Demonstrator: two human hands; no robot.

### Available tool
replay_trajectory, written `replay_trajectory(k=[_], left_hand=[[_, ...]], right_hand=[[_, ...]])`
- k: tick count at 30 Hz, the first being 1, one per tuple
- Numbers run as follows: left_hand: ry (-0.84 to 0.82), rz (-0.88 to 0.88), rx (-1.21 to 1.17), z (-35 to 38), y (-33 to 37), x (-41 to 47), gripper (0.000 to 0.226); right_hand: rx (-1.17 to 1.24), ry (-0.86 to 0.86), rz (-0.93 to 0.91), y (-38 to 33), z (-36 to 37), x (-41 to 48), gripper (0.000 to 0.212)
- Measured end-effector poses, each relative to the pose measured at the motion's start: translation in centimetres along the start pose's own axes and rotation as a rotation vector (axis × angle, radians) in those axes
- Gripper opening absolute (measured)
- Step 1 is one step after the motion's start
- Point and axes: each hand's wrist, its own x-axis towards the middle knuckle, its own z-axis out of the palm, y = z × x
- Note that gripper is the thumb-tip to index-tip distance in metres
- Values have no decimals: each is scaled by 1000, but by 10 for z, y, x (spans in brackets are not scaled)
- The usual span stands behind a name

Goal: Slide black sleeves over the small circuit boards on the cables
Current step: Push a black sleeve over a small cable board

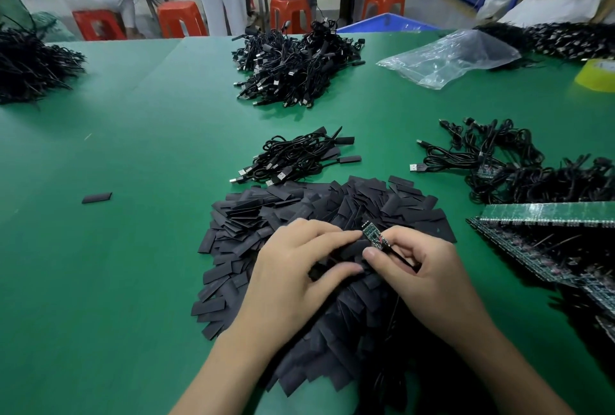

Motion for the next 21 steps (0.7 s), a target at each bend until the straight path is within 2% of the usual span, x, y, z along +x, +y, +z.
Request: replay_trajectory(k=[3,5,11,21], left_hand=[[61,96,94,4,-4,-3,26],[69,50,57,3,-5,-4,23],[81,-159,-135,-4,-6,0,19],[58,-175,-150,-4,-4,1,17]], right_hand=[[41,-70,26,-1,0,0,17],[49,-95,30,-4,-2,1,15],[-43,-124,30,-4,-10,2,31],[-118,-95,17,-4,-9,1,36]])
